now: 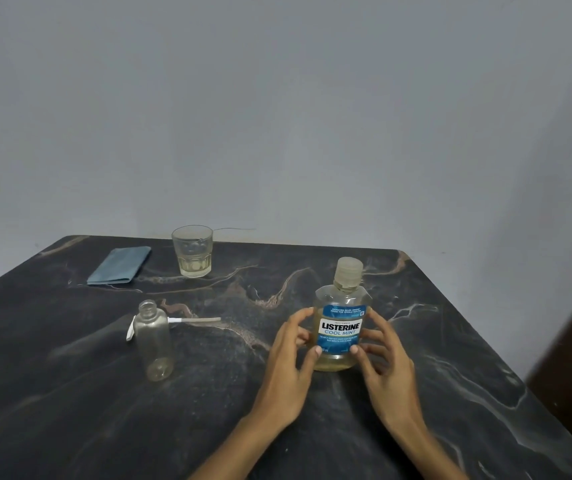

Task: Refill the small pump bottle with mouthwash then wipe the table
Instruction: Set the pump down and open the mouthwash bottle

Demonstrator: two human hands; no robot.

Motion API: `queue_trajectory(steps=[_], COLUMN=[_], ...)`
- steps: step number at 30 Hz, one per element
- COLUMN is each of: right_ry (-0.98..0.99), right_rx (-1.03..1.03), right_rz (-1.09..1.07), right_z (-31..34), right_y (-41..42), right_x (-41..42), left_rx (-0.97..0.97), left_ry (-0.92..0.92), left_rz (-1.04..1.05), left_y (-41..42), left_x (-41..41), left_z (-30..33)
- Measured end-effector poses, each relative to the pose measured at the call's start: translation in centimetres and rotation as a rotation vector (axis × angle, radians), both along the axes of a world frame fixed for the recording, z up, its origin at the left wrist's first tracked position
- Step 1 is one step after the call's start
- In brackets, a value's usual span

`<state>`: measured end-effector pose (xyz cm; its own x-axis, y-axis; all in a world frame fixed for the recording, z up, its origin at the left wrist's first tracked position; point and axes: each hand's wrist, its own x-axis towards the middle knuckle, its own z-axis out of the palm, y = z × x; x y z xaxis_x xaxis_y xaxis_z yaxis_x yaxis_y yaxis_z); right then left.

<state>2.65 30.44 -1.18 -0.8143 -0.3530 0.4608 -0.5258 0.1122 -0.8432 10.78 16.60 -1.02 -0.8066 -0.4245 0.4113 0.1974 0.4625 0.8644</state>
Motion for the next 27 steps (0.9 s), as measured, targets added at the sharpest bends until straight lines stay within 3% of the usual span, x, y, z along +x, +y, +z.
queue_trajectory(steps=[11,16,21,27], right_ry=[0.155,0.251,0.276,0.307], right_rx=[0.119,-0.115,-0.357,-0.441], right_rz=[-0.075,-0.225,-0.186,-0.265], right_z=[-0.6,2.1,7.3,6.6], right_y=[0.3,-1.0,-5.1,-7.3], right_x=[-0.3,-0.5,-0.2,-0.2], left_rx=[-0.113,-0.144,-0.134,-0.118], left_ry=[-0.062,-0.103,-0.097,-0.086], left_rz=[-0.002,-0.022,-0.061,-0.081], left_y=[-0.2,0.0,-0.1,-0.5], left_x=[0.0,-0.1,0.1,-0.1], left_z=[-1.0,-1.1,-0.6,-0.8])
